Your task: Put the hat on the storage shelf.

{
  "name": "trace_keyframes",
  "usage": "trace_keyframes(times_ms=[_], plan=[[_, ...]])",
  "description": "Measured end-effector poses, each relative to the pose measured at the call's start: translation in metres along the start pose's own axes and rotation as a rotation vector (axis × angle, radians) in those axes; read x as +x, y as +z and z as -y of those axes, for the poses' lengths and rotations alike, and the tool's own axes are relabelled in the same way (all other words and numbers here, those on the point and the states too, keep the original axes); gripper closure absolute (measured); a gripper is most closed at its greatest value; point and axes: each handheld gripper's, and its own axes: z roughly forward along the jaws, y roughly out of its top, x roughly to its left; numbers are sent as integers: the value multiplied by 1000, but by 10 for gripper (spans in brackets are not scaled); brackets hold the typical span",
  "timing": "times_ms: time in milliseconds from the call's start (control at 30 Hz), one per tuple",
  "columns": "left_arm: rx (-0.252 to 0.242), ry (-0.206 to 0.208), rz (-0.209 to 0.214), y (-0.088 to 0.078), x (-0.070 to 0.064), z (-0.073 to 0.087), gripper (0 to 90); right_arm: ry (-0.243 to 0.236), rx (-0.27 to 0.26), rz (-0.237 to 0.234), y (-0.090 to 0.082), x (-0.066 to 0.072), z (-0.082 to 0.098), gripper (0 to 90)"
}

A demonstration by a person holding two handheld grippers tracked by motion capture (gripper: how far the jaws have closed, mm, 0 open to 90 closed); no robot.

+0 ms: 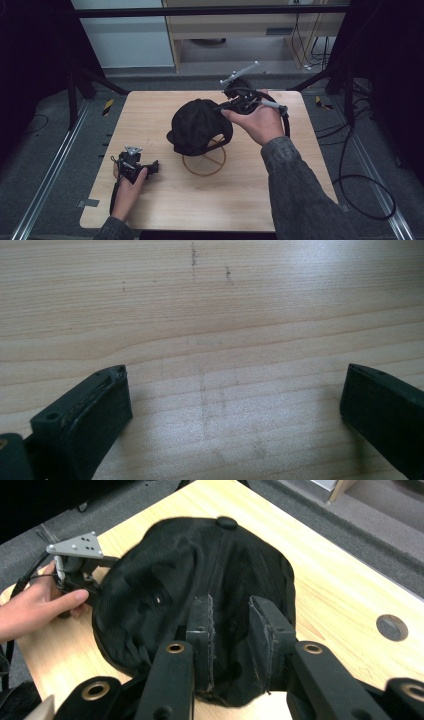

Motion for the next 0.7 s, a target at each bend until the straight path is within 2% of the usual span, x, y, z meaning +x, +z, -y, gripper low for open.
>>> trace_keyframes(times_ms=[700], plan=[[1, 0, 0, 0, 0, 0, 0, 48, -19, 4, -19, -11, 30, 706]])
